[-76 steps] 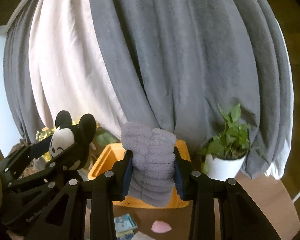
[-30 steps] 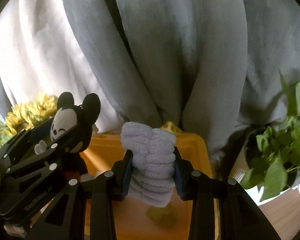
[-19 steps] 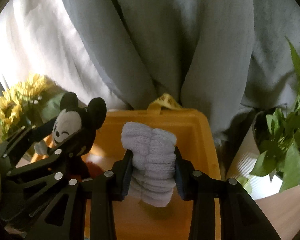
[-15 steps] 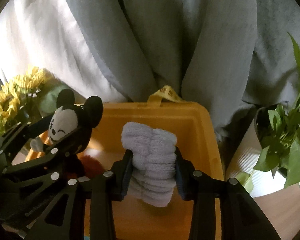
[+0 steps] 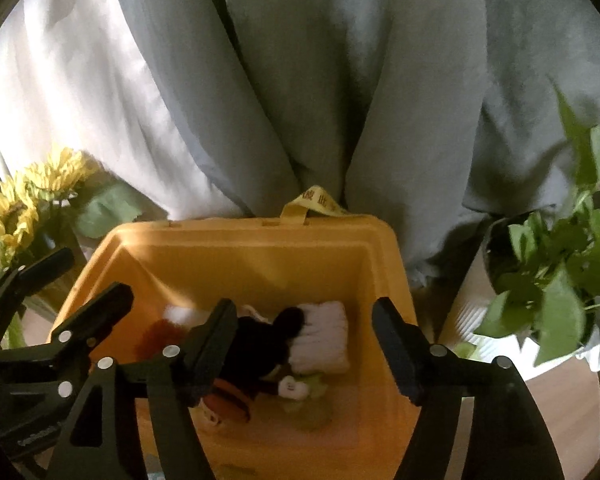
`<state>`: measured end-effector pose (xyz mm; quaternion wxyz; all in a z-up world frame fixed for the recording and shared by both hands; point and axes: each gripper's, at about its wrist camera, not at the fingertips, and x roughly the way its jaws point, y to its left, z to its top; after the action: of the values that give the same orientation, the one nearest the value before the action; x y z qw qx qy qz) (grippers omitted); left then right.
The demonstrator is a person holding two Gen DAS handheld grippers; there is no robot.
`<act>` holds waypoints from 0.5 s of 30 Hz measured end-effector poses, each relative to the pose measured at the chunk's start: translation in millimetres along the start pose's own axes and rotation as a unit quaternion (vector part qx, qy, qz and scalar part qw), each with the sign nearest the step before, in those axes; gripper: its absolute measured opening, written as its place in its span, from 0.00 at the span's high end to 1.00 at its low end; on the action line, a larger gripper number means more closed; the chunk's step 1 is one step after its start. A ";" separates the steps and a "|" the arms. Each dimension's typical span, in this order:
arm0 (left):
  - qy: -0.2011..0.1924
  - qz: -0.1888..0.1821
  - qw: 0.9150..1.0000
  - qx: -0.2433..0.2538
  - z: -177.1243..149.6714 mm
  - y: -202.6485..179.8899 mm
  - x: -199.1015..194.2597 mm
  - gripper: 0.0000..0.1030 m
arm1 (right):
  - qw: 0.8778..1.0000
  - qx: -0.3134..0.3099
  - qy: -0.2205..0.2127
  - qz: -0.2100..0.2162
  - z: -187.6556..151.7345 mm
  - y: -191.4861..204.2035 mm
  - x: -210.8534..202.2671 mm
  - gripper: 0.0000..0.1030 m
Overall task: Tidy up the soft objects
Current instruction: 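Open both tools to drop the Mickey plush and towel into the crate, then withdraw both tools from the crate toward the printed pouch and white cloth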
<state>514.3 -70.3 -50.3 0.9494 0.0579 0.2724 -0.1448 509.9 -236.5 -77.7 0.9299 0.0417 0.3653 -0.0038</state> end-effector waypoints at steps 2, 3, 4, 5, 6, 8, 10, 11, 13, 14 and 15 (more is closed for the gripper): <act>-0.009 0.003 1.000 -0.001 1.6 0.5 -11.6 0.18 | 1.000 0.002 -0.009 0.000 0.6 0.6 -9.4 0.31; -0.014 0.004 1.000 -0.002 2.1 0.6 -18.3 0.17 | 1.000 0.003 -0.014 -0.002 0.9 0.8 -15.3 0.31; -0.018 0.004 1.000 -0.002 2.4 0.2 -23.5 0.17 | 1.000 0.005 -0.018 -0.003 1.2 0.7 -19.8 0.31; -0.023 0.006 1.000 -0.002 2.3 0.1 -31.0 0.17 | 1.000 0.007 -0.024 -0.002 1.7 0.9 -25.6 0.31; -0.027 0.008 1.000 -0.003 2.1 0.2 -37.4 0.16 | 1.000 0.008 -0.029 -0.002 1.8 1.5 -31.9 0.31; -0.036 0.013 0.999 -0.002 0.4 -0.5 -51.6 0.16 | 0.999 0.008 -0.041 -0.004 0.5 3.0 -45.8 0.31; -0.044 0.016 0.999 -0.001 -2.7 -1.6 -65.9 0.15 | 0.999 0.009 -0.051 -0.005 -2.1 4.0 -58.7 0.30; -0.048 0.018 0.999 -0.001 -4.6 -2.0 -73.3 0.15 | 0.998 0.009 -0.057 -0.005 -4.1 4.7 -66.4 0.28; -0.054 0.023 0.998 0.000 -8.5 -2.9 -86.3 0.15 | 0.998 0.007 -0.065 -0.005 -8.6 7.5 -79.3 0.27; -0.056 0.026 0.998 -0.002 -10.2 -3.9 -93.4 0.15 | 0.998 0.007 -0.069 -0.005 -11.4 9.5 -85.8 0.27; -0.058 0.029 0.998 -0.003 -12.7 -4.5 -100.8 0.15 | 0.997 0.005 -0.071 -0.004 -13.8 11.2 -91.2 0.27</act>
<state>424.9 -47.6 -7.4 0.9677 0.0541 0.2153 -0.1196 434.1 -226.3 -25.0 0.9534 0.0449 0.2982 -0.0122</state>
